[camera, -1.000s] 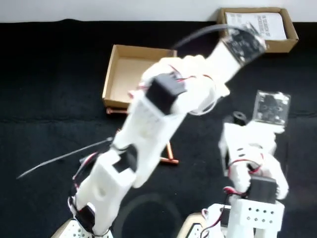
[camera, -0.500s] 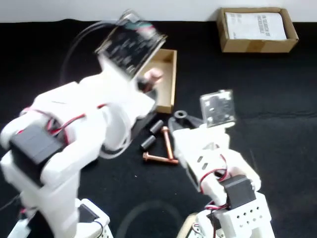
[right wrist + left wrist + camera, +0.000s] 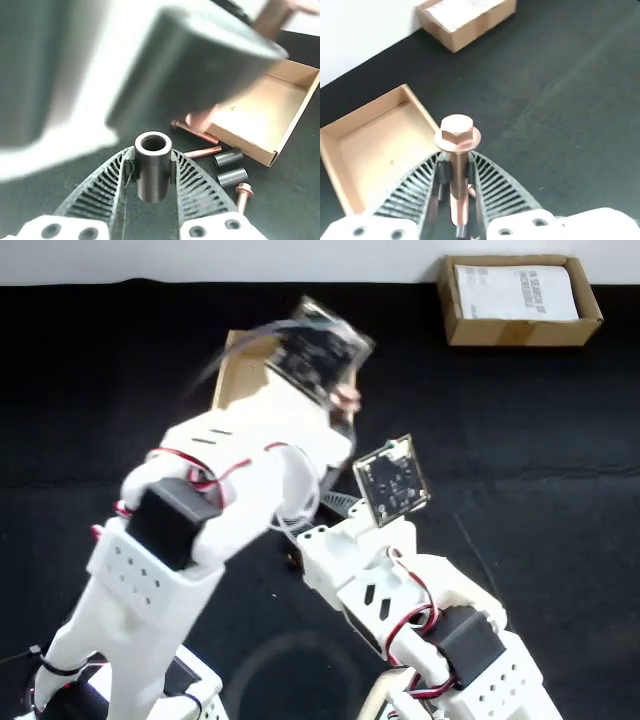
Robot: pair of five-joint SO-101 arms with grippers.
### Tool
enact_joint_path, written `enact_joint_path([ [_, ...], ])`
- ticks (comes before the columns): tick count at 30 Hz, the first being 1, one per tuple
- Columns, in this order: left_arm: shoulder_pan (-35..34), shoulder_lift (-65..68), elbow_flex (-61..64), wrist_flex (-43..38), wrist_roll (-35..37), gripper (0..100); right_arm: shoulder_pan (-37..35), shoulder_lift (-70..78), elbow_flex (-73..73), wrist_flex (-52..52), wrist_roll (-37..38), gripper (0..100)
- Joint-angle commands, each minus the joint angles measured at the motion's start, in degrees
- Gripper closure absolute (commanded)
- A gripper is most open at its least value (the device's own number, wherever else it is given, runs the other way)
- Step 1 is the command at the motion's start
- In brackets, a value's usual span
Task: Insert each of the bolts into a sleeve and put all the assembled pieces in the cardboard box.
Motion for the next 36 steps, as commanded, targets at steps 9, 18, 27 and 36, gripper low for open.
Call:
enact_joint_path([
  [9, -0.3, -2.2, -0.7, -1.8, 6.2, 99, 4.4, -1.2, -3.0, -1.1, -0.6, 99.1],
  [18, -0.3, -3.7, 0.2, -1.8, 6.2, 99, 4.4, -1.0, -2.9, -0.9, -0.6, 99.1],
  [27, -0.3, -3.7, 0.5, -1.8, 6.2, 99, 4.5, -1.0, -2.9, -0.9, -0.4, 99.1],
  [36, -0.3, -3.8, 0.9, -1.7, 6.2, 99, 8.6, -1.0, -2.9, -0.9, -0.4, 99.1],
])
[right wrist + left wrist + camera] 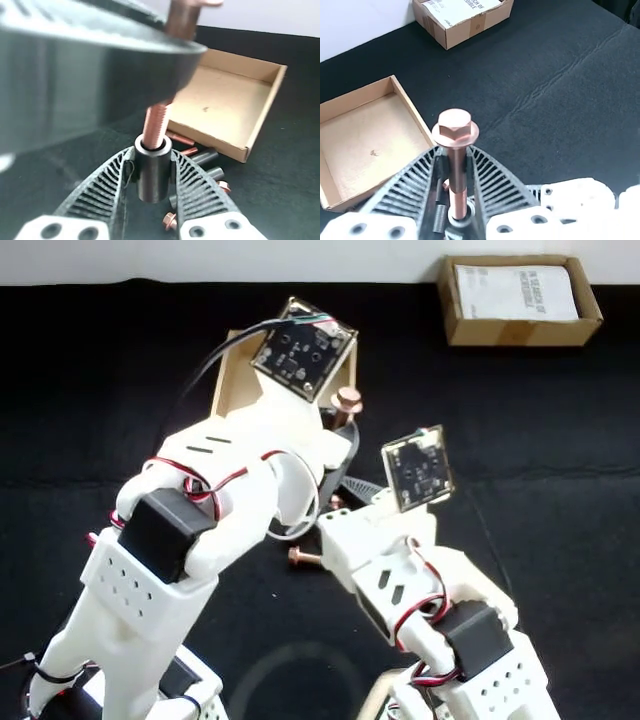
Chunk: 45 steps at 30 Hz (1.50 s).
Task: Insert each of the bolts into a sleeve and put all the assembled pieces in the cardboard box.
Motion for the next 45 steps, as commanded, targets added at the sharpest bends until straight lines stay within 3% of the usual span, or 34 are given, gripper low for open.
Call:
enact_joint_path([
  [1, -0.5, -1.6, -0.3, -1.1, 0.3, 99, 1.5, -1.0, -2.9, -0.9, -0.4, 99.1],
  [7, -0.2, -1.3, -0.2, -0.8, 4.8, 99, 1.5, -1.0, -2.9, -1.1, -0.5, 99.1],
  [14, -0.1, -1.6, 5.1, -0.2, 5.2, 99, 1.5, -1.0, -3.0, -1.1, -0.4, 99.1],
  [20, -0.5, -1.6, 5.1, 5.8, 5.1, 98, 1.6, -1.0, -3.0, -1.1, -0.4, 99.1],
  [28, -0.5, -1.6, 3.8, 20.7, -0.1, 81, 1.7, -1.0, -3.3, -1.1, -0.4, 99.1],
  [37, -0.6, -1.8, -10.0, 31.5, -0.2, 81, 1.9, -0.1, -2.9, -1.1, -0.2, 99.1],
  [45, -2.5, -15.6, -12.9, 31.8, -3.3, 81, 9.4, 12.4, -7.2, -1.3, 3.7, 99.1],
])
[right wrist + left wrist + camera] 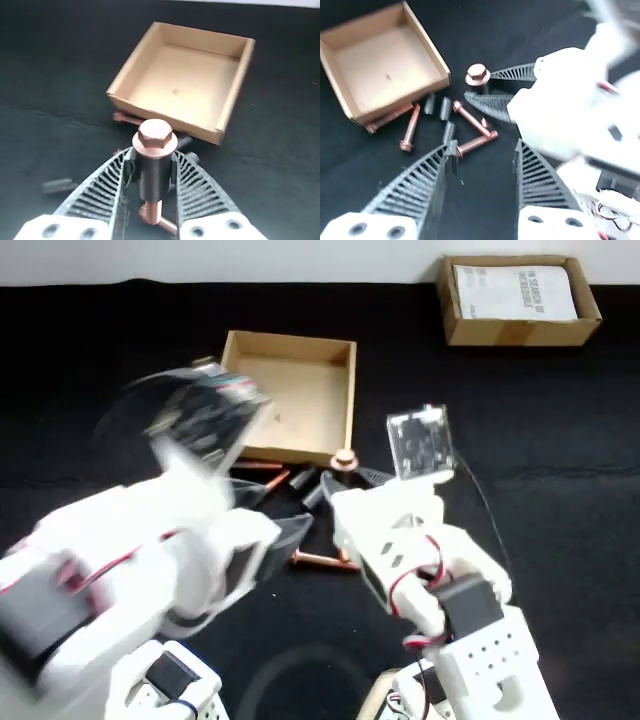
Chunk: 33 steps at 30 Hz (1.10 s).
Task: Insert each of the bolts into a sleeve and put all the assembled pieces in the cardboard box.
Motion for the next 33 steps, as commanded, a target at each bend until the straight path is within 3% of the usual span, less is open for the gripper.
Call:
enact_joint_path([
  [1, -1.9, -5.1, -0.8, 0.4, -4.9, 82, 2.1, 5.7, -6.3, -1.8, 3.1, 99.1],
  [7, -19.4, -13.1, 5.4, 0.3, -16.0, 99, 2.0, 20.2, -15.8, -6.5, 13.9, 99.1],
  [17, -42.4, -23.9, 22.6, -3.6, -18.9, 98, 2.2, 50.9, -40.7, -6.2, 34.2, 99.1],
  [25, -57.9, -47.1, 40.7, -5.5, -19.2, 98, 2.3, 73.4, -57.9, -6.2, 43.5, 99.1],
  [29, -62.0, -58.9, 47.5, -6.2, -19.3, 98, 2.9, 83.3, -64.8, -6.5, 49.0, 99.1],
  [33, -65.8, -56.9, 48.0, -6.2, -19.2, 98, 4.1, 94.3, -75.4, -6.5, 54.7, 99.1],
])
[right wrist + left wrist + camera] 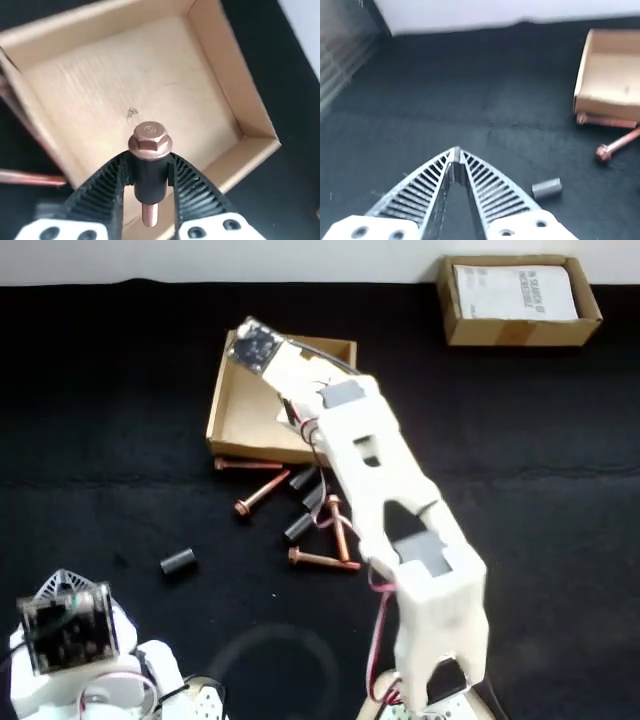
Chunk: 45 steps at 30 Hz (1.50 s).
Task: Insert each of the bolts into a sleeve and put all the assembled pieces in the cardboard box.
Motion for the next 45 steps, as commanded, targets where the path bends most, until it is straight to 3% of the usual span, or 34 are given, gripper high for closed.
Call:
enact_joint_path([
  [1, -3.9, -0.3, 0.6, -1.5, -0.5, 98, 1.8, 6.9, -12.6, -1.1, 4.4, 99.1],
  [6, -4.6, -0.4, 0.7, -1.4, -0.5, 98, 3.2, 17.3, -25.2, 0.3, 6.8, 98.9],
  [13, -4.7, -0.5, 3.5, -1.4, -0.5, 98, 0.1, 19.7, -37.5, 22.5, 6.3, 87.8],
  [19, -4.7, -0.5, 5.3, -1.1, -0.4, 98, -0.7, 19.5, -45.6, 32.5, -1.1, 87.8],
  [28, -5.4, -0.5, 5.1, -1.0, -0.5, 98, -5.7, 19.3, -67.5, 52.8, -1.7, 87.8],
  [32, -13.6, -0.5, 5.2, -1.4, -0.5, 98, -7.3, 17.4, -77.2, 52.8, -14.1, 87.8],
  [36, -23.0, -0.5, 5.3, -1.4, -0.5, 98, -11.5, 9.3, -67.8, 52.9, -17.1, 87.8],
  [43, -35.0, -0.5, 5.4, -1.4, -0.6, 98, -25.9, -10.1, -31.2, 52.4, -16.6, 87.8],
  [45, -36.9, -0.5, 6.2, -1.5, -0.6, 98, -28.8, -13.8, -23.0, 52.4, -13.5, 87.8],
])
